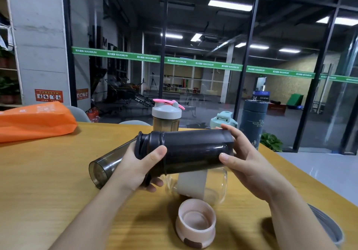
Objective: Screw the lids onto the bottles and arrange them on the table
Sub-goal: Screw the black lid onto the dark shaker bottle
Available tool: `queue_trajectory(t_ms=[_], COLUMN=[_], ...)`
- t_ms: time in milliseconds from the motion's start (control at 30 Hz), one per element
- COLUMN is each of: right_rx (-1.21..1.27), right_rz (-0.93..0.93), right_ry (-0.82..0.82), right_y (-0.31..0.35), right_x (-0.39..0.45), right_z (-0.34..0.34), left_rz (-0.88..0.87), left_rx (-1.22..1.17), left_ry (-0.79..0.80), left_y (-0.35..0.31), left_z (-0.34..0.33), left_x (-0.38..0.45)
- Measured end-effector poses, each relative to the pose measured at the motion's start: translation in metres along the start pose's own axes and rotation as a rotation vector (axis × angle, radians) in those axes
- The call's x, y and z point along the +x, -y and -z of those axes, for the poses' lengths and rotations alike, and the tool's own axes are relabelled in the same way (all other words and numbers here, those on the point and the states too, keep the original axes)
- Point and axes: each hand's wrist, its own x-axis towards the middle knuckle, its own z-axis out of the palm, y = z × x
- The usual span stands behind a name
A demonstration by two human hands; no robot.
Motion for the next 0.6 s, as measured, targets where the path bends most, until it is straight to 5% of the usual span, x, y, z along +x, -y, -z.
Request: queue_trajectory(t_ms=[367, 600], right_rx=[-0.139, -0.205], right_rz=[-0.110, -0.158], right_ry=[-0.117, -0.189], right_y=[-0.001, 0.002], right_x=[0.004, 0.004], right_z=[-0.004, -0.012], left_rz=[-0.268, -0.287], left_rx=[0.012, -0.010], left_ry=[-0.037, -0.009], left_y=[0.006, 0.004], left_z=[0.002, 0.000], left_x=[-0.002, -0.002])
